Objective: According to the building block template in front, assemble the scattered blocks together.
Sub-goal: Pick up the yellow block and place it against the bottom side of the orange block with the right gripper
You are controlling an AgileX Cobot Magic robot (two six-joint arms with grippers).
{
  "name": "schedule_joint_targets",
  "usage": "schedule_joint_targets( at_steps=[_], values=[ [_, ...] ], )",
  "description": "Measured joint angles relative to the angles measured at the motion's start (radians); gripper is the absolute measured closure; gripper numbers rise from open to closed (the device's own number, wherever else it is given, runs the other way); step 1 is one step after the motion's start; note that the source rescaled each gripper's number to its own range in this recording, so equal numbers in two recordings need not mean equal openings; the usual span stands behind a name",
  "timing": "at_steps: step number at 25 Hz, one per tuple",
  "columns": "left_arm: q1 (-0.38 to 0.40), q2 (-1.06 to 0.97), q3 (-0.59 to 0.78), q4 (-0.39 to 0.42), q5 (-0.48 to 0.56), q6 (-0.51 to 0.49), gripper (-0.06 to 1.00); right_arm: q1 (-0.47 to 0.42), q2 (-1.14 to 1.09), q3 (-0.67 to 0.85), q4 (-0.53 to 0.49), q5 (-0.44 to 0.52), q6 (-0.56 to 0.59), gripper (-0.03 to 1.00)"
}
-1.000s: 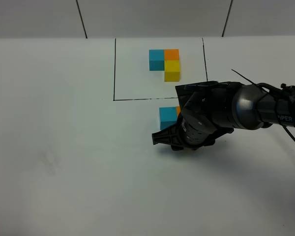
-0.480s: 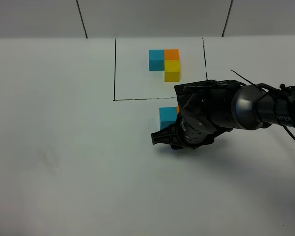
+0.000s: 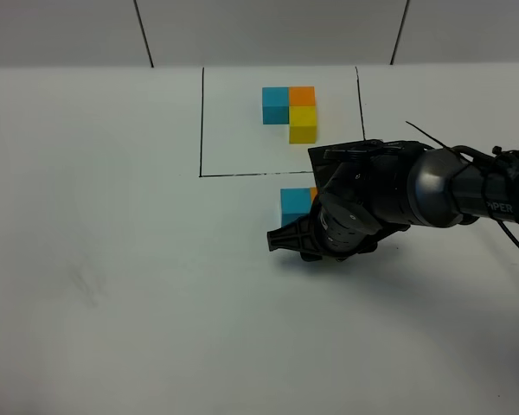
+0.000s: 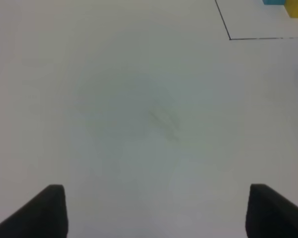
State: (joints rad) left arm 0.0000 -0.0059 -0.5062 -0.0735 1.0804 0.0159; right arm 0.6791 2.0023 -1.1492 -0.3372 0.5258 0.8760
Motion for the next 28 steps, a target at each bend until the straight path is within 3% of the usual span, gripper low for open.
schedule_joint_targets(
  at_steps=[28],
  values=[
    [0.0,0.0,0.0,0.0,0.0,0.0,0.34,-0.004,0.001,0.0,-0.002,-0.033,0.054,0.95]
  ],
)
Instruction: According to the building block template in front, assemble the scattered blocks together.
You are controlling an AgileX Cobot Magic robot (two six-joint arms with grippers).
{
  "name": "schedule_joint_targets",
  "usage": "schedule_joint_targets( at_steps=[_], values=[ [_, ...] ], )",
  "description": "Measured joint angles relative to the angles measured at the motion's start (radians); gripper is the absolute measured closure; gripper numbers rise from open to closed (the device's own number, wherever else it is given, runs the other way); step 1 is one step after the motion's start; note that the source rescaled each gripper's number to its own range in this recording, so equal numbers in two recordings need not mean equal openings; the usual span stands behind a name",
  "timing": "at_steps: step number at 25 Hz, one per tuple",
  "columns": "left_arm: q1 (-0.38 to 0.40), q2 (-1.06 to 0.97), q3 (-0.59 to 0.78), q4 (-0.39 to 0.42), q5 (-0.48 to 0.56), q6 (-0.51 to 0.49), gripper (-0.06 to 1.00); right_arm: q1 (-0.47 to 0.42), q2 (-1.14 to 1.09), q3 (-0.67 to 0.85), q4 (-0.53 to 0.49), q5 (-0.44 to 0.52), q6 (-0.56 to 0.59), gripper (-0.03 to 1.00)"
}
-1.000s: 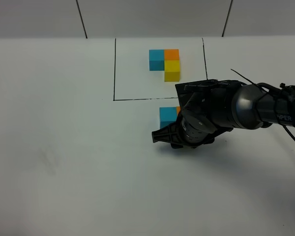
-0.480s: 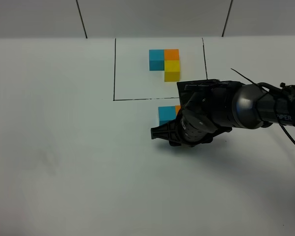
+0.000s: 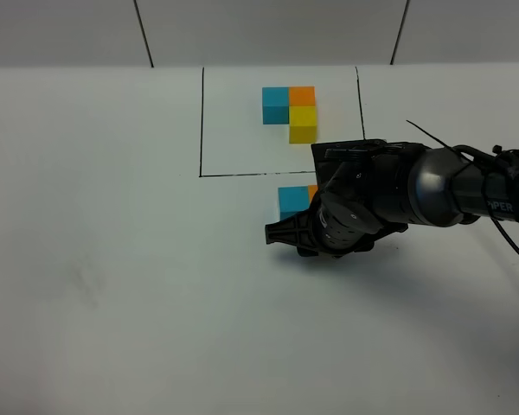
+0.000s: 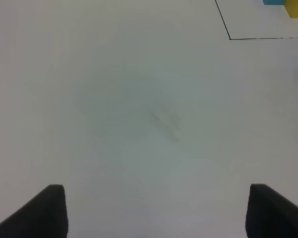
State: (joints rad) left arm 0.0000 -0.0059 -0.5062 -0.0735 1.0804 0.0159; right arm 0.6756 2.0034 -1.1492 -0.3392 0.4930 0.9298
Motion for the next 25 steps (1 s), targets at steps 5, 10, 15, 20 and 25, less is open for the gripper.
schedule_joint_targets(
  at_steps=[5,10,15,20,25],
  values=[
    [0.0,0.0,0.0,0.0,0.0,0.0,0.34,0.0,0.0,0.0,0.007,0.0,0.001,0.95],
    [0.0,0.0,0.0,0.0,0.0,0.0,0.34,0.0,0.0,0.0,0.008,0.0,0.001,0.95],
    [0.0,0.0,0.0,0.0,0.0,0.0,0.34,0.0,0.0,0.0,0.018,-0.003,0.001,0.86],
    [0.0,0.0,0.0,0.0,0.0,0.0,0.34,0.0,-0.017,0.0,0.027,0.001,-0.024,0.56],
    [0.0,0.0,0.0,0.0,0.0,0.0,0.34,0.0,-0.089,0.0,0.03,0.035,-0.092,0.39]
  ],
)
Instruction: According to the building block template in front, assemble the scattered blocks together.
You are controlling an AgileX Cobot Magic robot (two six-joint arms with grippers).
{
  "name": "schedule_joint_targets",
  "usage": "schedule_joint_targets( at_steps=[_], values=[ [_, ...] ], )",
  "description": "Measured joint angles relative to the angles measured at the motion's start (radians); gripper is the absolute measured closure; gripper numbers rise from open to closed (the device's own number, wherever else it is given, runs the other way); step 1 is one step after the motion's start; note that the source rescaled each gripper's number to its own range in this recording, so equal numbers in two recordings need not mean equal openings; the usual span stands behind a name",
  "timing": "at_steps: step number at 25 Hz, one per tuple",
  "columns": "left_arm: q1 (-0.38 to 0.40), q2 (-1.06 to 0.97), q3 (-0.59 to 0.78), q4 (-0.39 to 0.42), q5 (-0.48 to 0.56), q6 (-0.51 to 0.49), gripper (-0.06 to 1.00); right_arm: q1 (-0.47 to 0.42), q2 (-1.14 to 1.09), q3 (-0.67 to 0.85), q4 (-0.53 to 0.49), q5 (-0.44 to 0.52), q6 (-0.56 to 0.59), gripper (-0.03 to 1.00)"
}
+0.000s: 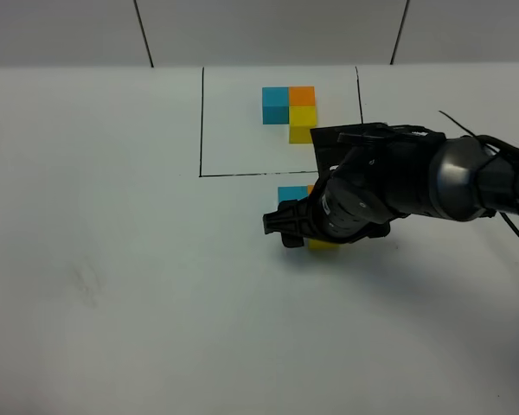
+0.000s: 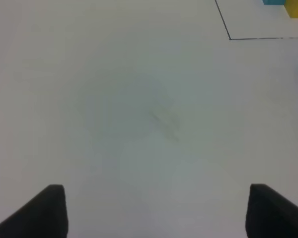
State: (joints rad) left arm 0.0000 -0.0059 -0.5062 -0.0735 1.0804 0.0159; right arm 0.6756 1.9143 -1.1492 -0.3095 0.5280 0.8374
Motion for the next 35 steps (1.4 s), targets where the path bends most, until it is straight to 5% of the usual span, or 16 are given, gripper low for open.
schedule_joint_targets(
  at_steps=[6,12,16,24,30,35],
  values=[
    [0.0,0.0,0.0,0.0,0.0,0.0,0.34,-0.068,-0.065,0.001,0.039,0.088,-0.275,0.34],
    [0.0,0.0,0.0,0.0,0.0,0.0,0.34,-0.289,-0.098,0.001,0.303,0.172,-0.651,0.34],
    [0.0,0.0,0.0,0.0,0.0,0.0,0.34,-0.436,-0.135,0.001,0.394,0.207,-0.83,0.29],
    [0.0,0.0,0.0,0.0,0.0,0.0,0.34,-0.664,-0.318,0.04,0.401,0.232,-0.855,0.16],
    [0.0,0.0,0.0,0.0,0.0,0.0,0.34,-0.732,-0.605,0.212,0.402,0.217,-0.808,0.16],
    [0.0,0.0,0.0,0.0,0.0,0.0,0.34,-0.744,-0.796,0.255,0.355,0.33,-0.795,0.16]
  ],
)
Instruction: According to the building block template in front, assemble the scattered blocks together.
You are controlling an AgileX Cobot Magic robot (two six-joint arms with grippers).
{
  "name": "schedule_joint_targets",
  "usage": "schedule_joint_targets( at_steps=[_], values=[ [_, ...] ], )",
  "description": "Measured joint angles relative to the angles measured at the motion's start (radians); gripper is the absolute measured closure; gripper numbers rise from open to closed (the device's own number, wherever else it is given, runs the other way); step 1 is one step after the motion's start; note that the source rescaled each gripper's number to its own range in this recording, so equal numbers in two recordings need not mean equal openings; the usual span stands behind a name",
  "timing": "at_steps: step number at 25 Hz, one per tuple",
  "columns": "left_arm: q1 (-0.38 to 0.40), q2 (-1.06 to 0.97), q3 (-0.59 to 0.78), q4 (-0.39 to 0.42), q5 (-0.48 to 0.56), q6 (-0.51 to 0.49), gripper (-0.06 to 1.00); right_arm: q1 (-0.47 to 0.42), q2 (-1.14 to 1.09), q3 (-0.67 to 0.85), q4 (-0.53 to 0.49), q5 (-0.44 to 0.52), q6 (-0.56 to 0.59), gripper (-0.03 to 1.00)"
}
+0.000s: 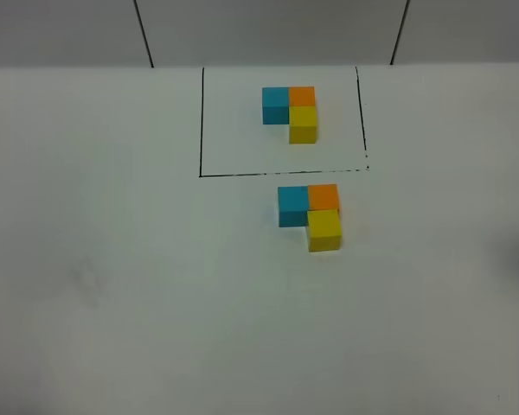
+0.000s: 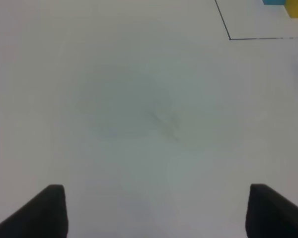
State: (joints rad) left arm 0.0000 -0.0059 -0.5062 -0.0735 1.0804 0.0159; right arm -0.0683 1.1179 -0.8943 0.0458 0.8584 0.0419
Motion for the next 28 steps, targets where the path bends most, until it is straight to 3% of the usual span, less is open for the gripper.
schedule_joint_targets(
  at_steps=[4,13,19,28],
  values=[
    [0.0,0.0,0.0,0.0,0.0,0.0,0.34,0.0,-0.161,0.046,-0.025,0.094,0.021,0.16],
    [0.0,0.0,0.0,0.0,0.0,0.0,0.34,0.058,-0.621,0.261,-0.028,0.132,0.03,0.16],
    [0.0,0.0,0.0,0.0,0.0,0.0,0.34,0.121,-0.813,0.349,-0.038,0.133,0.04,0.16],
    [0.0,0.0,0.0,0.0,0.0,0.0,0.34,0.124,-0.995,0.371,-0.046,0.161,0.051,0.21]
  ],
)
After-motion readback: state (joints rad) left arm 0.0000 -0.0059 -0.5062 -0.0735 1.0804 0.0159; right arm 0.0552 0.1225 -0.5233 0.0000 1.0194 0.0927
